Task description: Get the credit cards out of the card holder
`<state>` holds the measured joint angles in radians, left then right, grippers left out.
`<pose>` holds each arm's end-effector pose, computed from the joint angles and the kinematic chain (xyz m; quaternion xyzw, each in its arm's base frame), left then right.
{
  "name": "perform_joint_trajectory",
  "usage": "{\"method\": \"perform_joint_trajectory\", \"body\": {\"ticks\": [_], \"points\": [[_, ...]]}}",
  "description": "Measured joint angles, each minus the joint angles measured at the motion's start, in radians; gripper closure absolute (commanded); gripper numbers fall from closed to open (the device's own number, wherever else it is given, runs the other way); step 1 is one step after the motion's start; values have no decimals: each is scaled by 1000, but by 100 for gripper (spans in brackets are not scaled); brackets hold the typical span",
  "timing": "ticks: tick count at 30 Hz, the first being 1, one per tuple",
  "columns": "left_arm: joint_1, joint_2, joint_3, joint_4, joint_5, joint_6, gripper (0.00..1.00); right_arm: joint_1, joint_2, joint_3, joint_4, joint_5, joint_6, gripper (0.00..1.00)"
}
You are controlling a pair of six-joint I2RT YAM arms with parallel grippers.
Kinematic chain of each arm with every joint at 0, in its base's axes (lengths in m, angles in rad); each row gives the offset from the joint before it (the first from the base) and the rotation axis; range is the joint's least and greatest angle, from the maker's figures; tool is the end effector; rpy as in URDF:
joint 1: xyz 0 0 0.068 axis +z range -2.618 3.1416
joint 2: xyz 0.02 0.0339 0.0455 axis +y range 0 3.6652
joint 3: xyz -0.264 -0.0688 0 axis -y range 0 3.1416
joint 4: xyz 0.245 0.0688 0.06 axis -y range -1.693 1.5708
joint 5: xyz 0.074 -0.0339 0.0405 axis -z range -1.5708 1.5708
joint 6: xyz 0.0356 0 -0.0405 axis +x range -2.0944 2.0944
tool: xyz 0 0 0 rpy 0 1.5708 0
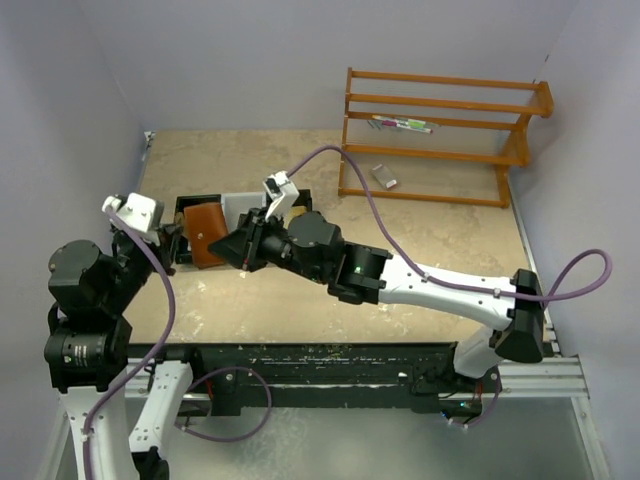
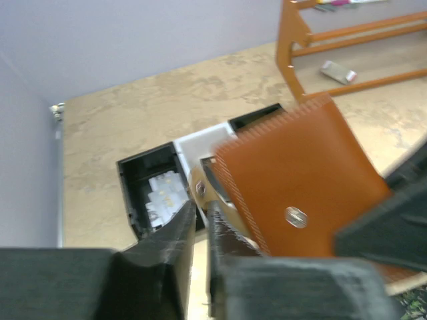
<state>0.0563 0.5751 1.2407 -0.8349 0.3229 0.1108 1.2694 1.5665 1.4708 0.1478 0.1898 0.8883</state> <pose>0.0609 -0.0079 0.4374 0.1242 0.7513 -0.0693 0.6444 0.1184 0.3583 0.4195 -0.0623 0.6860 0.6056 0.3985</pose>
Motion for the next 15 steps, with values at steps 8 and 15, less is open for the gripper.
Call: {"method": "perform_joint_trajectory", "body": {"ticks": [8, 15], "points": [[9, 85, 106, -14, -6, -87, 34, -66, -124, -217, 89, -186, -5, 100], [9, 161, 166, -69, 178, -165, 19, -93, -136, -265, 165, -259, -7, 100]]}}
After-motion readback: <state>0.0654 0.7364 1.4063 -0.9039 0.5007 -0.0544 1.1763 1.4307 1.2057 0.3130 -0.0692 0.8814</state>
